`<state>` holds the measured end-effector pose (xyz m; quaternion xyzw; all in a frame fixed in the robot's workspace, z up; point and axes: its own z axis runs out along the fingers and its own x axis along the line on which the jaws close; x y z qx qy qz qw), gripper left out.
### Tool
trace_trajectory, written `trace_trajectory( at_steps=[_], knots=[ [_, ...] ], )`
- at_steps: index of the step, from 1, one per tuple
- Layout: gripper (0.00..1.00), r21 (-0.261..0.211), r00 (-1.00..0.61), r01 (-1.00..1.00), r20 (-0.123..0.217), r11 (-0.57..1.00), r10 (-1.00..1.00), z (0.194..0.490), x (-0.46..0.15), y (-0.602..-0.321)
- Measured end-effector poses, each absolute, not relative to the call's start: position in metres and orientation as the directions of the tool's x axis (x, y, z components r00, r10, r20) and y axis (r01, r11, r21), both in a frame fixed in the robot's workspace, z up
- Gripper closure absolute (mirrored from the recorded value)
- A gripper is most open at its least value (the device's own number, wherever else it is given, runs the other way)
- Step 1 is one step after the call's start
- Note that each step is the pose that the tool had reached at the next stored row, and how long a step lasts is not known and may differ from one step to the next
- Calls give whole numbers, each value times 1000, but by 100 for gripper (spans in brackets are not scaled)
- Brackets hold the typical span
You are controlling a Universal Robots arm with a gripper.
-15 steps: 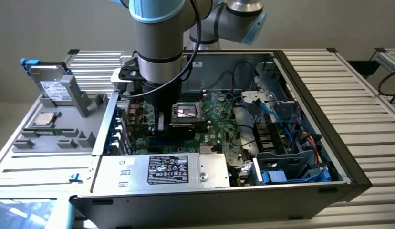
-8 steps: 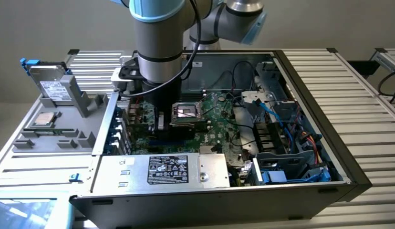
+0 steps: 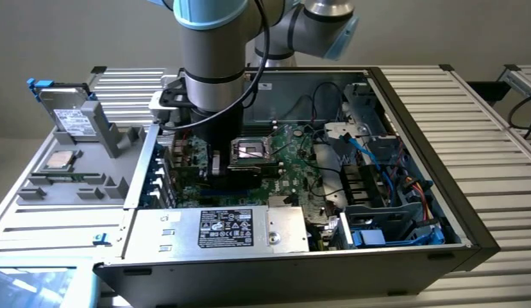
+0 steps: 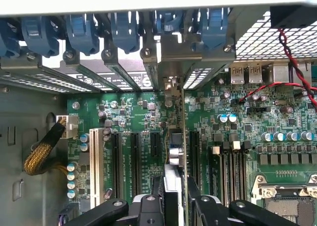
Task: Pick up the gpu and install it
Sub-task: 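Insert the gpu into the slot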
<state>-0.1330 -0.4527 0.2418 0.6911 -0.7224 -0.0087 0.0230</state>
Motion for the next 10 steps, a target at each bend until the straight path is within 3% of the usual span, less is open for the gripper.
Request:
trace_trajectory(
  at_steps=[10],
  knots=[
    [71, 44, -44, -998, 22, 45, -999, 240, -133, -453]
  ],
)
